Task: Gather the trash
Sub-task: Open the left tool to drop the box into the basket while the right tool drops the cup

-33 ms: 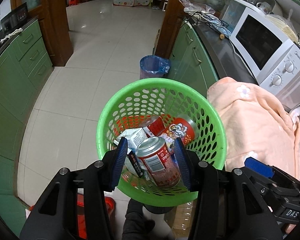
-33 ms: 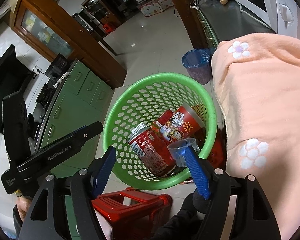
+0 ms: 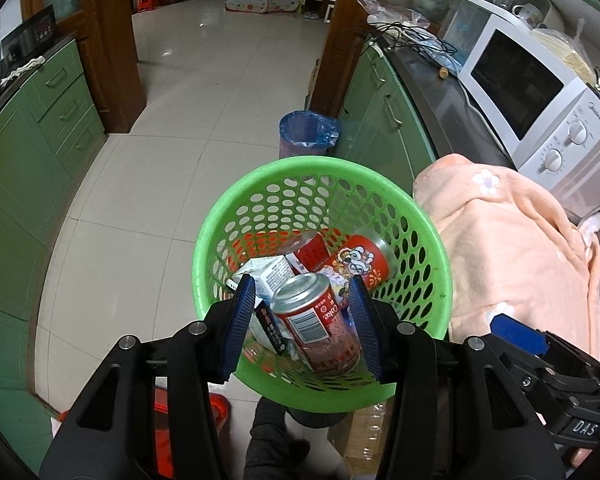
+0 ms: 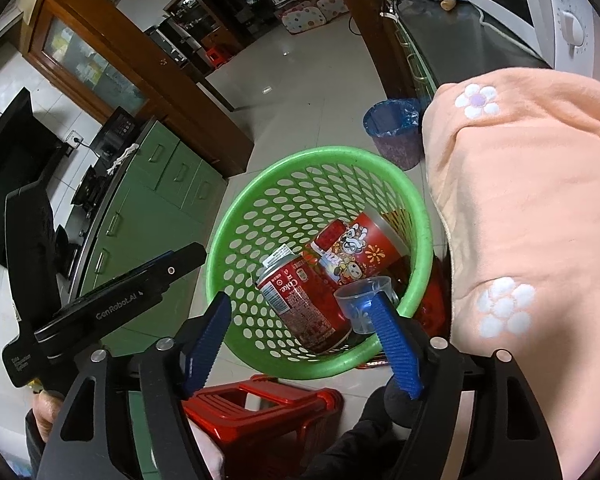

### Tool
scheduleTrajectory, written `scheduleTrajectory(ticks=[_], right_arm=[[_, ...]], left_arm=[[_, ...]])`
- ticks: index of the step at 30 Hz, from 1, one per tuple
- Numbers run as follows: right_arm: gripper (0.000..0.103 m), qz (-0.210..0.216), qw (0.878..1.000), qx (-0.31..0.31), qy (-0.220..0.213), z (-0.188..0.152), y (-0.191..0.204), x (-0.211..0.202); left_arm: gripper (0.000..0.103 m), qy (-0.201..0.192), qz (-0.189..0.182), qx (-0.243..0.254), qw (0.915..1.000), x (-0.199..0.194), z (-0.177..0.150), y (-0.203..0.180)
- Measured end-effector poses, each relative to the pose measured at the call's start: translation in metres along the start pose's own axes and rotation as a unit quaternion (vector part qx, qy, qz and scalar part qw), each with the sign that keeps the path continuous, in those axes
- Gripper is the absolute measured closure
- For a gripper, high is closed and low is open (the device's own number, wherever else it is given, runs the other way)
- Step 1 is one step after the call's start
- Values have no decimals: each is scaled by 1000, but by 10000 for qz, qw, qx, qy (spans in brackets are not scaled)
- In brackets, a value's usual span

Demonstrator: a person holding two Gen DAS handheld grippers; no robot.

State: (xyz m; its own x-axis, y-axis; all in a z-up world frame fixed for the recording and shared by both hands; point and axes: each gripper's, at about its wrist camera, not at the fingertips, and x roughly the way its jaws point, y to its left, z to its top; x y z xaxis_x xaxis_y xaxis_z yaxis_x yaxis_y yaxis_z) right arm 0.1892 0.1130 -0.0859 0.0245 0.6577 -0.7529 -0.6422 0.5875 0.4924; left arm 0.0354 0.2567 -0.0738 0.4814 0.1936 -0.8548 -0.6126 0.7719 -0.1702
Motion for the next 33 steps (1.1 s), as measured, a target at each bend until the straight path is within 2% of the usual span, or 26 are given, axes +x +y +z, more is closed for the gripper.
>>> scheduleTrajectory(ticks=[6, 9, 18, 24, 33], right_arm=[[28, -139, 9998, -69, -106, -3, -3, -13], [26, -257, 9995, -113, -145, -6, -4, -19], [19, -585, 9977, -119, -324, -18, -15, -43], [15, -983, 9936, -131, -542, -27, -25, -64], [11, -1527, 9851, -168, -768, -40, -33, -93]], left_arm=[[51, -12, -16, 45, 10000, -6, -3, -4], [43, -32, -14, 56, 10000, -10, -4, -6], [30, -53, -177, 195, 9996, -22, -13, -21], [19, -147, -280, 359, 9989, -36, -22, -35], [10, -363, -499, 593, 9963, -56, -31, -57]])
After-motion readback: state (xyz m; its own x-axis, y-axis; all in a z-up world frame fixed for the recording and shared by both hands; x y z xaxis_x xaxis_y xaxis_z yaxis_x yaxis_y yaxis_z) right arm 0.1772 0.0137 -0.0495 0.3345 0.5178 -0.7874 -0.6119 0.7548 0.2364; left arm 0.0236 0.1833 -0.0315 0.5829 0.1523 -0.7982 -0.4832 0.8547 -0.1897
